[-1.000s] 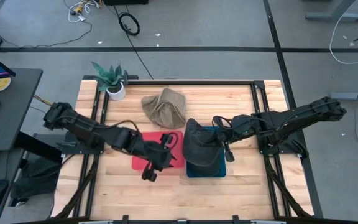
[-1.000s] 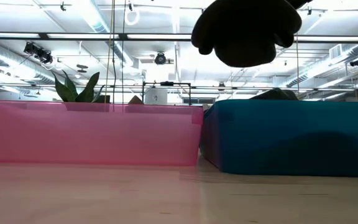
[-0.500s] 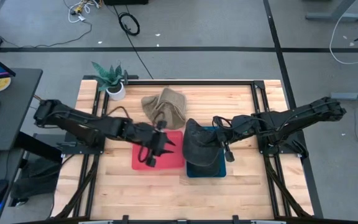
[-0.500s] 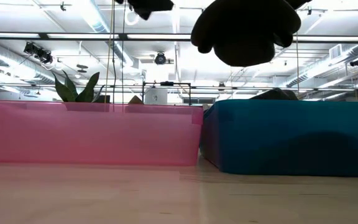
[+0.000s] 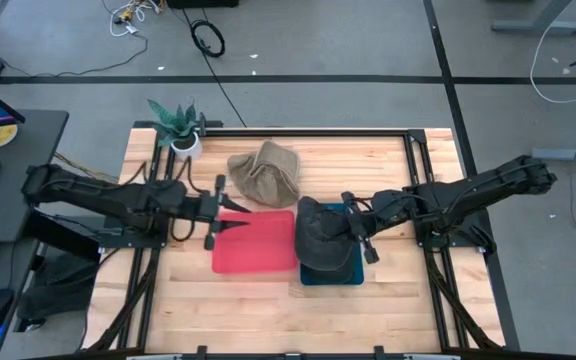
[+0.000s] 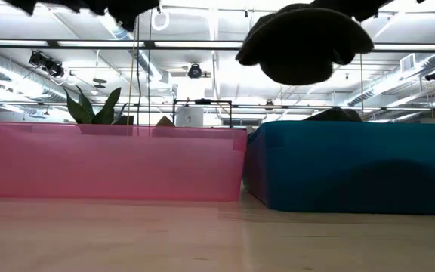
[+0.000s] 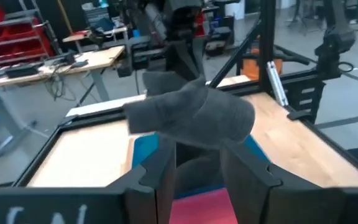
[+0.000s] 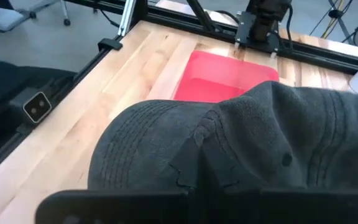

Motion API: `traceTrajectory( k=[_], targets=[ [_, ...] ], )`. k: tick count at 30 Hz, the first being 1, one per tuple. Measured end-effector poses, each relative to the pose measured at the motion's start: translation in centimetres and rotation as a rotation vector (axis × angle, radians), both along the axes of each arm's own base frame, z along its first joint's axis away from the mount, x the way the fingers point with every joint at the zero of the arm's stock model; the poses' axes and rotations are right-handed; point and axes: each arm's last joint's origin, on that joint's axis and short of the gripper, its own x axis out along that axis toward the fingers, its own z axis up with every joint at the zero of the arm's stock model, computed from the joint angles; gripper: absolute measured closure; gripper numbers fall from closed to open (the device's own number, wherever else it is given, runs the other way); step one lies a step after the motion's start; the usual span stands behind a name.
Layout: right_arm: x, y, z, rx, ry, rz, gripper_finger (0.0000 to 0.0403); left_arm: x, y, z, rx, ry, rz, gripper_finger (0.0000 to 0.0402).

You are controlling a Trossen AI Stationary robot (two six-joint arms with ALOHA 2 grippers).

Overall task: Pick & Place hat
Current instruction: Put the black cap into the blue bin

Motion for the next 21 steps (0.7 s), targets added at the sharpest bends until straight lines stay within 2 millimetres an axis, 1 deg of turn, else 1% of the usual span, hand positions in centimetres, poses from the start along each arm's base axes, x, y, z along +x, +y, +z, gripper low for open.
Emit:
traceTrajectory(
  k=[5, 8, 13, 16, 21],
  targets=[
    [0.0, 0.0, -1.0, -0.051, -0.031, 0.031, 0.0401, -2.3, 0.9, -1.4, -0.012, -0.083, 0.065, 0.0271],
    [-0.1, 0.1, -1.4, -0.066, -0.037, 0.103, 0.0401, -3.4, 1.5, -2.2, -0.019, -0.145, 0.101, 0.0271],
    [-0.4, 0.3, -2.1, -0.04, -0.019, 0.197, 0.0401, -4.5, 2.3, -4.0, -0.028, -0.194, 0.149, 0.0271],
    [-0.5, 0.2, -2.6, -0.042, 0.0, 0.197, 0.0401, -5.0, 2.6, -4.7, -0.051, -0.199, 0.167, 0.0271],
    [-0.9, -0.4, -4.4, -0.028, 0.069, 0.161, 0.0401, -5.3, 2.7, -5.2, -0.1, -0.197, 0.142, 0.0271]
  ],
)
